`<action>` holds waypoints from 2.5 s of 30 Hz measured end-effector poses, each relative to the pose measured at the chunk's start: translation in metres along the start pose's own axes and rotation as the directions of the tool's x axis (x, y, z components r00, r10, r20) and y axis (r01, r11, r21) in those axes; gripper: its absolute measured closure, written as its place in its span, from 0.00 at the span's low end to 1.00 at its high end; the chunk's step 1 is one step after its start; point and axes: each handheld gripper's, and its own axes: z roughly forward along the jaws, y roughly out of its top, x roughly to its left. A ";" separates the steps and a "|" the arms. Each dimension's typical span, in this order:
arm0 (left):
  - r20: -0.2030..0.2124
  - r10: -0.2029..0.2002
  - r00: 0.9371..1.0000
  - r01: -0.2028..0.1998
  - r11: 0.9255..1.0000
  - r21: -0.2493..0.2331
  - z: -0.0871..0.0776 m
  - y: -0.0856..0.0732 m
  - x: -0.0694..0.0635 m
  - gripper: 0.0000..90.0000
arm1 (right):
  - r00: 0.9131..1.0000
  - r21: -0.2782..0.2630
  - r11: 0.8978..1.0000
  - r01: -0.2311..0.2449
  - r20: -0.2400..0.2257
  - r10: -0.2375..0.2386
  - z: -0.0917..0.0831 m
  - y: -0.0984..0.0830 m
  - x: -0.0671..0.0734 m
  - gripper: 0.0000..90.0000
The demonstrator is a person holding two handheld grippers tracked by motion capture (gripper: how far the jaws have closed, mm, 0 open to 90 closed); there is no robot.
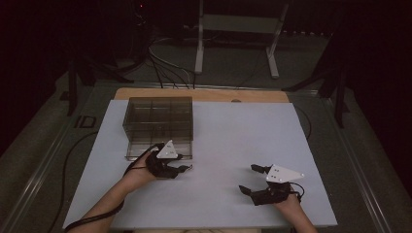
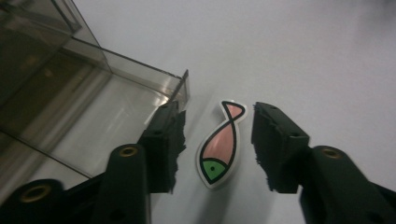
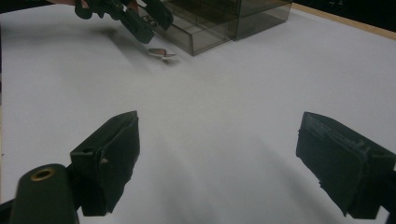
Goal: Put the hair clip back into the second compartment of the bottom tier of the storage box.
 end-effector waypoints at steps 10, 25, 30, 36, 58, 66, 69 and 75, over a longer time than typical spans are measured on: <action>0.070 -0.063 0.996 0.061 0.998 0.033 0.007 -0.001 0.007 0.69 | 1.000 0.009 1.000 0.006 0.001 -0.006 0.001 0.000 0.000 0.15; 0.105 -0.093 0.990 0.086 0.994 0.064 0.013 -0.006 0.018 0.73 | 1.000 0.016 1.000 0.004 0.001 -0.004 0.001 -0.001 0.000 0.15; 0.144 -0.084 0.986 0.073 0.994 0.075 0.016 -0.006 0.020 0.71 | 1.000 0.020 1.000 0.005 -0.002 -0.005 0.002 -0.001 0.000 0.15; 0.149 -0.063 0.987 0.050 0.995 0.089 0.017 -0.005 0.017 0.74 | 1.000 0.021 1.000 0.001 -0.002 -0.001 0.002 -0.001 0.000 0.15; 0.149 -0.015 0.989 -0.004 0.992 0.127 0.016 -0.002 0.008 0.92 | 1.000 0.023 1.000 0.003 -0.005 -0.003 0.001 -0.001 0.000 0.15; 0.147 -0.002 0.989 -0.017 0.991 0.130 0.016 -0.001 0.007 0.93 | 1.000 0.025 1.000 0.003 -0.006 -0.003 0.002 -0.001 0.000 0.15; 0.149 -0.002 0.989 -0.018 0.991 0.132 0.016 0.000 0.008 0.93 | 1.000 0.025 1.000 0.002 -0.006 -0.002 0.002 -0.001 0.000 0.15; 0.171 0.000 0.985 -0.022 0.991 0.129 0.015 0.002 0.006 0.93 | 1.000 0.021 1.000 -0.001 -0.003 0.001 0.001 -0.001 0.000 0.15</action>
